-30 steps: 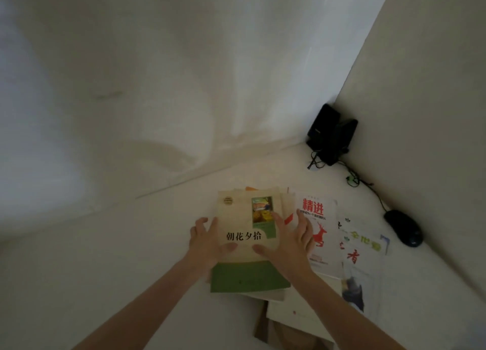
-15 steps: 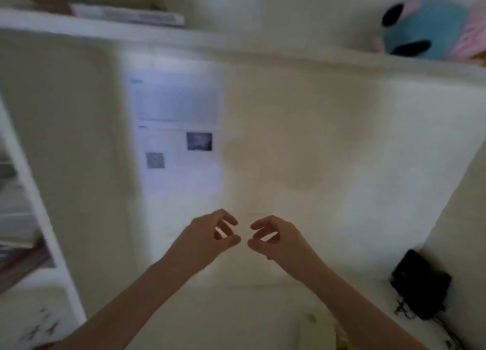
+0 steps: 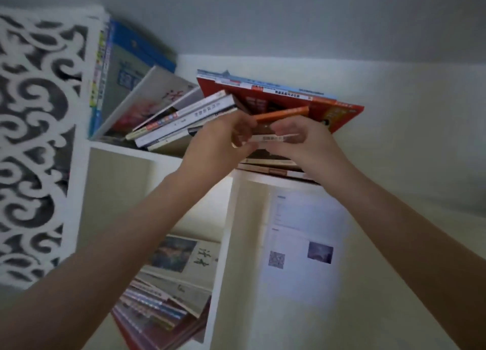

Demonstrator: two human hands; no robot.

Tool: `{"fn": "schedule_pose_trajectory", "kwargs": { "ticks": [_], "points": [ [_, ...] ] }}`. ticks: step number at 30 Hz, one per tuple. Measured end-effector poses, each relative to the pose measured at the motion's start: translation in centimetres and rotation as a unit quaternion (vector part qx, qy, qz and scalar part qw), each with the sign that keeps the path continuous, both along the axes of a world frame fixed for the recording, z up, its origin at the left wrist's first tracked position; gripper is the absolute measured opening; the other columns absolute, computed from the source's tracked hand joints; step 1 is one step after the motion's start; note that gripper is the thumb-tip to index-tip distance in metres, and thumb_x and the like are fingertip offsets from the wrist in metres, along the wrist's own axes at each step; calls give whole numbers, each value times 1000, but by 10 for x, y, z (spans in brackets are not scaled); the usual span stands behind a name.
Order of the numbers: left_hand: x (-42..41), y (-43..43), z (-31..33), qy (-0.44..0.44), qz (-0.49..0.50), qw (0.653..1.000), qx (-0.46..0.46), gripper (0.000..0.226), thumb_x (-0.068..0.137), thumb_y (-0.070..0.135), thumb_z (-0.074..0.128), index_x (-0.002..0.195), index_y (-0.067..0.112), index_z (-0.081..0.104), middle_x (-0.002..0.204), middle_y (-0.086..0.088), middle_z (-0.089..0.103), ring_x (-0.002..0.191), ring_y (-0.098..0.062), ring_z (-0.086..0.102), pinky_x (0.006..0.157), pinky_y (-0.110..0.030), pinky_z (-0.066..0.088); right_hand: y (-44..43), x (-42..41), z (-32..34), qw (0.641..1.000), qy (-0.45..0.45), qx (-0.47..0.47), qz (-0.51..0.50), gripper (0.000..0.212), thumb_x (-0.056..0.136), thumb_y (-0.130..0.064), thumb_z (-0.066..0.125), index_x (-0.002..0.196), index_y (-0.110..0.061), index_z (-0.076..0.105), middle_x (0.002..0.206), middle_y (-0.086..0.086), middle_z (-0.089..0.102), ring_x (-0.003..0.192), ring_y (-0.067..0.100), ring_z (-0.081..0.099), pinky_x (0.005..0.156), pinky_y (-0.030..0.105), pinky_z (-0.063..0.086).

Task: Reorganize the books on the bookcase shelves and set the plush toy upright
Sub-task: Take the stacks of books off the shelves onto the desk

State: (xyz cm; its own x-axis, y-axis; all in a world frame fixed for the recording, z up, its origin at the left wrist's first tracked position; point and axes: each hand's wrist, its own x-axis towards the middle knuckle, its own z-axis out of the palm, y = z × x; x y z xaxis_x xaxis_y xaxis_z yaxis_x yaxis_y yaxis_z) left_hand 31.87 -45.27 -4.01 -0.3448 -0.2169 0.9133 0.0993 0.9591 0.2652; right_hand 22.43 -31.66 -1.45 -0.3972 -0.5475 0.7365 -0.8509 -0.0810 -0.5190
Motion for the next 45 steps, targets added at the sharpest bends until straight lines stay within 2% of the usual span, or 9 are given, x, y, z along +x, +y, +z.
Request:
{"fn": "schedule_pose_trajectory", "kwargs": {
  "ticks": [8,15,20,25,28,31,34,37,45],
  "points": [
    [-59,-40,36,-55,131,977,-158,61,80,39,69,134,20,47,132,-5,48,122,-23,38,103,-35,34,-45,-40,17,939,239,74,-236,56,76,-29,75,127,-25,52,130,-1,45,123,22,27,105,30,25],
    [-74,-60,34,-52,169,956,-234,70,74,49,69,132,14,49,130,-7,52,123,-27,38,104,-39,33,-47,-55,17,899,341,21,-274,46,79,-23,73,122,-24,57,121,-5,54,118,17,33,103,32,30],
    [-82,-68,25,10,149,955,-257,59,84,54,42,119,10,60,111,-10,60,106,-28,49,90,-43,45,-43,-57,9,879,396,-18,-267,57,77,-12,73,128,-20,47,119,2,56,116,21,36,102,38,37],
    [-86,-69,25,36,158,946,-282,57,86,51,37,116,10,62,106,-9,60,103,-24,43,89,-36,33,-35,-67,14,855,432,-45,-283,68,72,-17,80,132,-19,48,124,4,54,118,21,31,105,38,33],
    [-87,-70,25,46,172,939,-293,55,87,49,37,114,10,63,105,-9,61,103,-23,40,90,-35,28,-23,-73,25,844,450,-44,-288,75,66,-34,83,131,-21,48,126,4,49,115,17,30,102,36,30],
    [-87,-71,24,40,176,939,-294,54,87,50,37,115,10,62,105,-9,61,103,-22,40,90,-33,28,-15,-68,51,894,352,-55,-271,77,68,-56,75,133,-29,43,134,1,35,122,15,23,97,26,18],
    [-88,-71,24,26,176,941,-287,55,87,53,35,117,13,60,109,-7,60,106,-22,43,92,-32,26,-20,-69,80,871,374,57,-314,67,81,-48,67,138,-30,38,141,-3,43,128,18,32,100,33,24],
    [-88,-72,22,30,184,942,-278,56,86,54,36,117,14,59,110,-7,60,107,-23,45,94,-32,28,-32,-71,90,880,354,167,-269,47,93,-33,57,137,-28,43,129,-1,58,97,11,54,66,23,40],
    [-87,-67,23,4,186,947,-263,60,83,62,40,116,14,56,112,-6,65,108,-25,57,98,-36,33,17,-66,79,782,499,135,-347,44,98,-45,39,139,-29,39,115,-1,66,75,14,56,59,22,36]
  ]
}}
